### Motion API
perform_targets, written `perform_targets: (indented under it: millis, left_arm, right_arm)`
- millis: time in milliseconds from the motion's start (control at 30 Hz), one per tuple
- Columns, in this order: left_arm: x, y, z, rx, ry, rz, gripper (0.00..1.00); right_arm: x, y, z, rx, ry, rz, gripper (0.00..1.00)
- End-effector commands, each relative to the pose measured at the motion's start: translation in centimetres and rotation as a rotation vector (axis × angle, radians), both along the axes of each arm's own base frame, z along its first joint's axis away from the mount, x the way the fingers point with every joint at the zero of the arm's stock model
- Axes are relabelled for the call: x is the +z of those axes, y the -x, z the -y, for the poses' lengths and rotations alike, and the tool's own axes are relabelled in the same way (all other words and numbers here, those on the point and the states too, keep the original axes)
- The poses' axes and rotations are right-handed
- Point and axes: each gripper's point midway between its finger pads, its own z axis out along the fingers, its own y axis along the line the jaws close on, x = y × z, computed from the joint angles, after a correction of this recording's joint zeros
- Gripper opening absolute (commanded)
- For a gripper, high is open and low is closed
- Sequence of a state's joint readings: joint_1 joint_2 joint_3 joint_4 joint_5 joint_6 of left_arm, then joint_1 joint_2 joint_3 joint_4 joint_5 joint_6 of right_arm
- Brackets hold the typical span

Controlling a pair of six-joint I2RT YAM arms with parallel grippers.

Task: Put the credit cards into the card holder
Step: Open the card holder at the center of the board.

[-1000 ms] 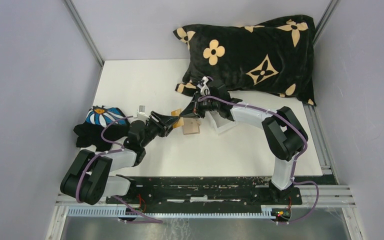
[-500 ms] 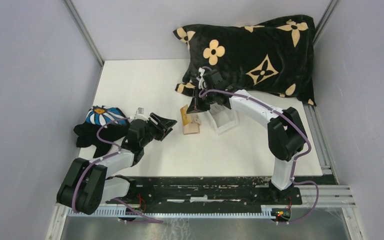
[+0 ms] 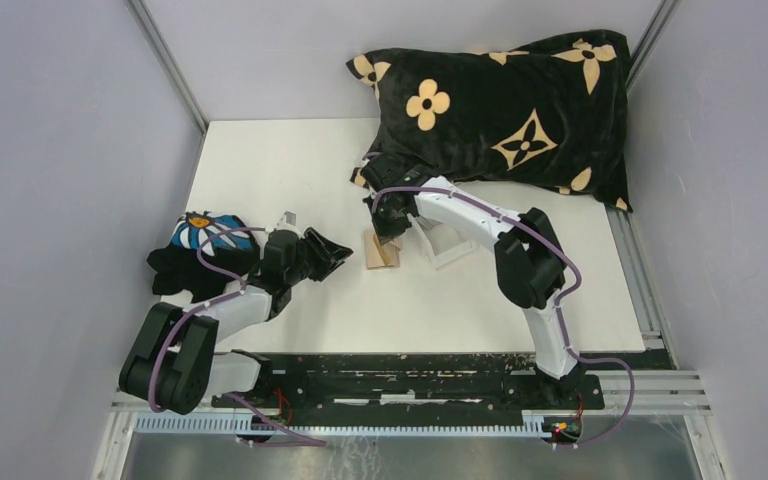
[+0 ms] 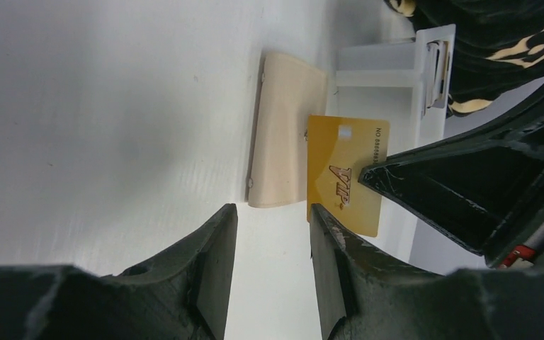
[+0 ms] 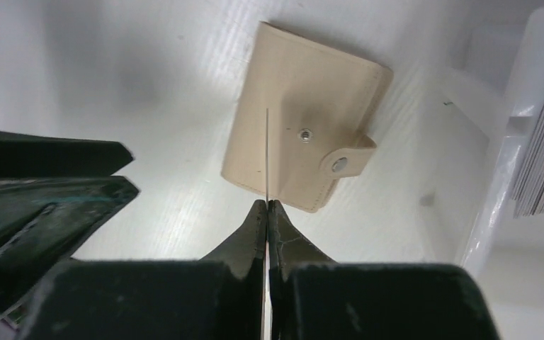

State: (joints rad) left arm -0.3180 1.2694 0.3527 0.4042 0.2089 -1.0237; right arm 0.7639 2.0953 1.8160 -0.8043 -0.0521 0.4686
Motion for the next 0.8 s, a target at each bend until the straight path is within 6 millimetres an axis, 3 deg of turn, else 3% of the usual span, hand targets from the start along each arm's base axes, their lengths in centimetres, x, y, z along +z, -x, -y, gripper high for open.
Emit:
perform_targets:
  millis: [0, 367, 767]
  left_arm:
    - [0.5, -1.1, -0.2, -0.027, -0.073, 0.049, 0.49]
    - [-0.6, -1.1, 0.1, -0.069, -0.100, 0.022, 0.46]
    - [-0.8, -1.0, 0.6, -0.115, -0.110, 0.022, 0.45]
  right_arm:
    - [0.6, -1.2, 1.5, -0.017, 0.134, 0.071, 0.01]
    - [0.5, -2.2, 3.3, -0.063, 0.252, 0.144, 0.01]
    - [-0.6, -2.5, 3.1, -0.117, 0.228, 0.127, 0.01]
